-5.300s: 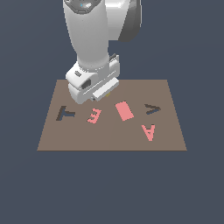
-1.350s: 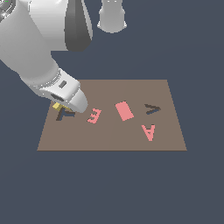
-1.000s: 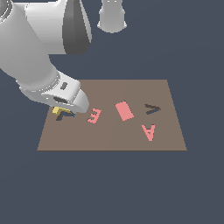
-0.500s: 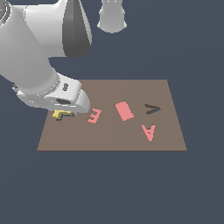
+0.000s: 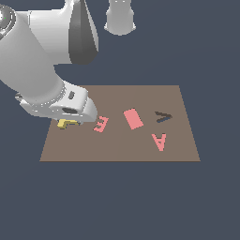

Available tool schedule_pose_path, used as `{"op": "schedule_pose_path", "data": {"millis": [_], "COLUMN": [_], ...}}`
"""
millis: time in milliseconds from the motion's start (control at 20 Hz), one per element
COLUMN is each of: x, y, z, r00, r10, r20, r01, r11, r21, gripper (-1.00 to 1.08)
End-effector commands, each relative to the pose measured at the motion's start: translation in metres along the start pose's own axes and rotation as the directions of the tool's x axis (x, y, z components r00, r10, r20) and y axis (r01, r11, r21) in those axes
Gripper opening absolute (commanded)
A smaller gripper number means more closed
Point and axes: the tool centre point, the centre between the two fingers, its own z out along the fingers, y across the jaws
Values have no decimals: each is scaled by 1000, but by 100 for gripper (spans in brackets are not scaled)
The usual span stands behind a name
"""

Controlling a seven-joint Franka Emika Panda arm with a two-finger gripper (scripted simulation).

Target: Insert a designated object into the corresponding slot on a board.

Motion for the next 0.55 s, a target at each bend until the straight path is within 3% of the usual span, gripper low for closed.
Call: {"op": "schedule_pose_path", "data": {"millis": [0,50,500], "x": [0,0,0], "y": [0,0,0], "z": [3,3,3], "r00": [1000,1000,1000], "r10": [-1,-1,-1], "r20": [0,0,0], "r01": [1,1,1], "r11": [1000,1000,1000], "r21": [0,0,0], "gripper": [-100,100,100]}}
